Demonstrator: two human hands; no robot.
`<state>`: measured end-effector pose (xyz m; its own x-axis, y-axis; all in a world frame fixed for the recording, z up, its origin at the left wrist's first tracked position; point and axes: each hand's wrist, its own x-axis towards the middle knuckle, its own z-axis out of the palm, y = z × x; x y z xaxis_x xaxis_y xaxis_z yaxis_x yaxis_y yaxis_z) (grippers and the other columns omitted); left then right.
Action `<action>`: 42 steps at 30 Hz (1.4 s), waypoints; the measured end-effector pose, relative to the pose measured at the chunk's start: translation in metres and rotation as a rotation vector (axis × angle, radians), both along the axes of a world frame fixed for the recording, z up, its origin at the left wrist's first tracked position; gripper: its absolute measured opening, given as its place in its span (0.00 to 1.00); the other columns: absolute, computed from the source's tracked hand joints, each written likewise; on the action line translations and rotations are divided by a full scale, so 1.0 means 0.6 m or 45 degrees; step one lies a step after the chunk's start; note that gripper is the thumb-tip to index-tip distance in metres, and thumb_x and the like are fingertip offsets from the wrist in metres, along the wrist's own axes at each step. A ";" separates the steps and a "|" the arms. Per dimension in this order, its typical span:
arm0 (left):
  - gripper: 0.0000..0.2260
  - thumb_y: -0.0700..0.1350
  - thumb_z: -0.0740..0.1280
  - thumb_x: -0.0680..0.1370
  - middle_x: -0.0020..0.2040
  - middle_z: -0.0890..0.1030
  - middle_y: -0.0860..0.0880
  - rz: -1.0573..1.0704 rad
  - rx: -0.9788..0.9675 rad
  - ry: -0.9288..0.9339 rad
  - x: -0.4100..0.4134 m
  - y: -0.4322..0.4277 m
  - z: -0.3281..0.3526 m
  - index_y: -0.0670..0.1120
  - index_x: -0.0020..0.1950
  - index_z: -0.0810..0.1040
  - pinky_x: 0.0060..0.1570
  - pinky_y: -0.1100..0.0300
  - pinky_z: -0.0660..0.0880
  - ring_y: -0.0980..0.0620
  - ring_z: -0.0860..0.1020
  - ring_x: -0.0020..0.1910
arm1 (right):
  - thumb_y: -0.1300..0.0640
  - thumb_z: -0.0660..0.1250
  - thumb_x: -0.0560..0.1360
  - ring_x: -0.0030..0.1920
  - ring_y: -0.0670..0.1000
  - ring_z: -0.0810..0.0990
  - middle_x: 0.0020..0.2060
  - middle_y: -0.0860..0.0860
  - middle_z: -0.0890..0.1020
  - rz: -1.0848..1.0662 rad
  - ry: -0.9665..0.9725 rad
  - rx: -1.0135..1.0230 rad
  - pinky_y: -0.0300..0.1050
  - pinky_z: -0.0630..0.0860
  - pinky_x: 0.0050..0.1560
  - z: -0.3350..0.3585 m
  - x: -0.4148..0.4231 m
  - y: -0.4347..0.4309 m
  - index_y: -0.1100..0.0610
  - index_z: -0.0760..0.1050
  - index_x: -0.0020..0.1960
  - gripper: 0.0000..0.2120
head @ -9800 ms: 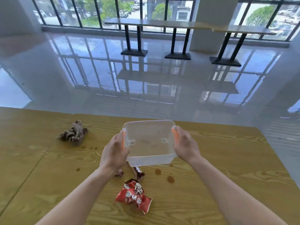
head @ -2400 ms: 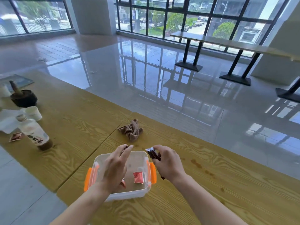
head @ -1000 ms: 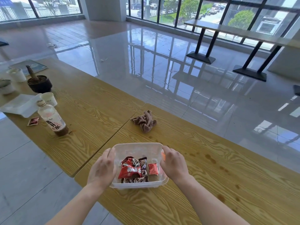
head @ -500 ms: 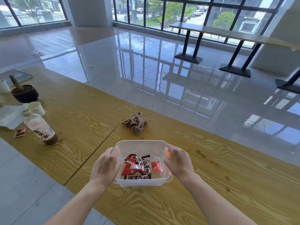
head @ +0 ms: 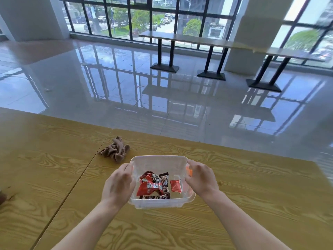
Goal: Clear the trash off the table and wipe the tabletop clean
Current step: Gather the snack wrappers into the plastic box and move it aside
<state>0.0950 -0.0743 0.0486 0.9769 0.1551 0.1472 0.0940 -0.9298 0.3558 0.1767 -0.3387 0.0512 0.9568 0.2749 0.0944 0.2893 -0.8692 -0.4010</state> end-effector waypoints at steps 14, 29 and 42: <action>0.14 0.35 0.63 0.74 0.41 0.76 0.50 -0.387 -0.012 -0.023 0.144 -0.185 0.024 0.43 0.59 0.74 0.30 0.57 0.67 0.49 0.72 0.35 | 0.59 0.64 0.73 0.41 0.55 0.81 0.40 0.50 0.84 -0.465 -0.100 -0.066 0.46 0.70 0.36 0.009 -0.003 -0.203 0.53 0.79 0.53 0.11; 0.16 0.37 0.63 0.74 0.44 0.75 0.49 -0.500 -0.003 0.031 0.294 -0.533 -0.002 0.42 0.62 0.73 0.34 0.58 0.66 0.48 0.70 0.37 | 0.61 0.63 0.72 0.39 0.57 0.78 0.37 0.51 0.81 -0.585 -0.028 -0.091 0.46 0.66 0.33 0.002 0.110 -0.542 0.53 0.75 0.45 0.05; 0.10 0.38 0.62 0.74 0.45 0.77 0.47 -0.505 -0.013 0.081 0.422 -0.736 -0.033 0.42 0.55 0.73 0.34 0.58 0.66 0.48 0.72 0.37 | 0.62 0.58 0.80 0.44 0.56 0.79 0.44 0.56 0.82 -0.616 -0.024 -0.094 0.45 0.68 0.40 -0.046 0.238 -0.725 0.59 0.75 0.62 0.13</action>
